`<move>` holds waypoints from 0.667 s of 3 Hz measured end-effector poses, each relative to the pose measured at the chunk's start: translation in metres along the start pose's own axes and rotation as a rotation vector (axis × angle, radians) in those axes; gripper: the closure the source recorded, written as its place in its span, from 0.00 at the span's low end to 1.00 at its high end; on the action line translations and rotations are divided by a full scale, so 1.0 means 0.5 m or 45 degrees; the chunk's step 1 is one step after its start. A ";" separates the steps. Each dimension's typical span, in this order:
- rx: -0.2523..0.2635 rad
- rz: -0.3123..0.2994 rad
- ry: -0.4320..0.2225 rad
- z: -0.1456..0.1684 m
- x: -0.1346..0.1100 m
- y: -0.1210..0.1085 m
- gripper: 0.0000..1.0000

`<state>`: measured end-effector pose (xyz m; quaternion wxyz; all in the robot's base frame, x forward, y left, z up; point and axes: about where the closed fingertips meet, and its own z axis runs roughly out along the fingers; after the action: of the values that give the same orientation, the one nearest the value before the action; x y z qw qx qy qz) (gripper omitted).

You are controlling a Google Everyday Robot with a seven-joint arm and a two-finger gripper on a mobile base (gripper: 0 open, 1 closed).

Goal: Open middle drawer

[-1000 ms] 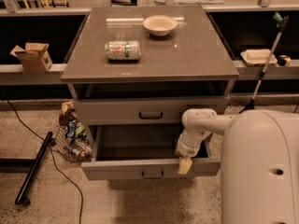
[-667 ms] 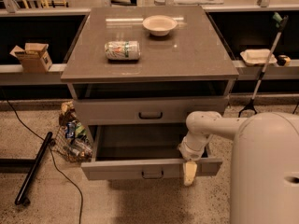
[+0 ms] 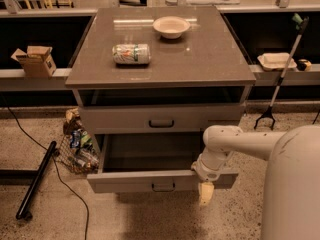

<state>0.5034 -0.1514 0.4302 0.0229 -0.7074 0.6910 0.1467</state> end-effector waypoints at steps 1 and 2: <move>-0.037 0.022 0.000 0.012 0.007 0.025 0.36; -0.041 0.031 0.007 0.010 0.010 0.034 0.59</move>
Offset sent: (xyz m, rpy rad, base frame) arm -0.0282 -0.0104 0.0073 -0.0329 0.0264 -0.0297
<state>0.4859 -0.1557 0.4270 0.0077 -0.6996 0.6973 0.1562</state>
